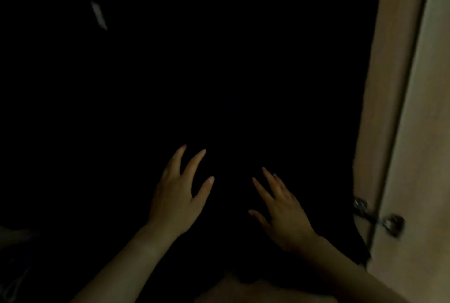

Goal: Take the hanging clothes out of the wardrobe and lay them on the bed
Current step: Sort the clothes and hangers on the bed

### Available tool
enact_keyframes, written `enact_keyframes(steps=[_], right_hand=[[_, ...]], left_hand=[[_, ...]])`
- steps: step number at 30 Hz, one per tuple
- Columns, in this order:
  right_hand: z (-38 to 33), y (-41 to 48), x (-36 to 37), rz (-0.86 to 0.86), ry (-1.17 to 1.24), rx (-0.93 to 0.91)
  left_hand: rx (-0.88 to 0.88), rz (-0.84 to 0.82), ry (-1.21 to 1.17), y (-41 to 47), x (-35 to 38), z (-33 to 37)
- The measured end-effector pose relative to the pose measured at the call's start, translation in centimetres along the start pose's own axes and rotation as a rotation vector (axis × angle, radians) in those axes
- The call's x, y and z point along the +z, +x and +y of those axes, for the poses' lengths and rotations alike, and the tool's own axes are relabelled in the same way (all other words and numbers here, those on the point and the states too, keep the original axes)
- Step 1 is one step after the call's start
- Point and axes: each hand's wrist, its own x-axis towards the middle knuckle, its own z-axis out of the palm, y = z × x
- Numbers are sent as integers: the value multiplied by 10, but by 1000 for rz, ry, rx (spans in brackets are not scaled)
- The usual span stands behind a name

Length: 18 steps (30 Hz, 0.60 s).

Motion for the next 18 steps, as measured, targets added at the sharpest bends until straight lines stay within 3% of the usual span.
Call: enact_keyframes(steps=[5,9,18], right_hand=[[20,-128,4,-162,83,106],[36,-213,-34,-255,106,252],[76,-428,-133,-245,38,757]], left_hand=[[-100,-180,-132,-105,66,31],[-82,-304,-86,-173,98,75],[218,-762,-292,-272,161,266]])
